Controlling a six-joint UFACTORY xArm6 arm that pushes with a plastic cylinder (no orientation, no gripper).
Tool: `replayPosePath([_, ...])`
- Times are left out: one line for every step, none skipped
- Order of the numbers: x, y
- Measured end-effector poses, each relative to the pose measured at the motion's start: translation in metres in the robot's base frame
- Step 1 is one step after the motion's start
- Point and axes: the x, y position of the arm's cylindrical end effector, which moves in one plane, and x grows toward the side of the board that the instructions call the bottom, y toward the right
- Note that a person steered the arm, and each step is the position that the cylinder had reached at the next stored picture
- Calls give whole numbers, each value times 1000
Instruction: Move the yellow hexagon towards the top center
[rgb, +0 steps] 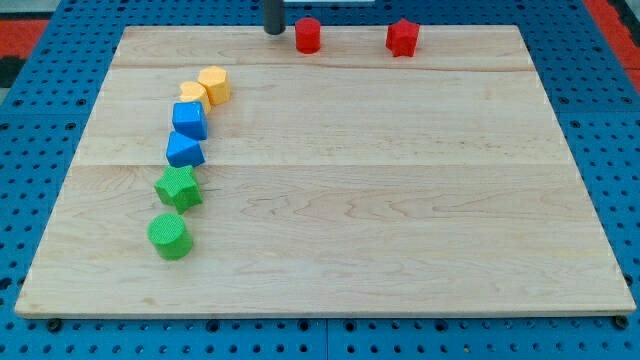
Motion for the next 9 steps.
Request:
replayPosePath([1,28])
replayPosePath([0,40])
replayPosePath([2,10])
replayPosePath([59,10])
replayPosePath([116,38])
replayPosePath([132,-42])
replayPosePath([132,-95])
replayPosePath([128,-126])
replayPosePath([126,-157])
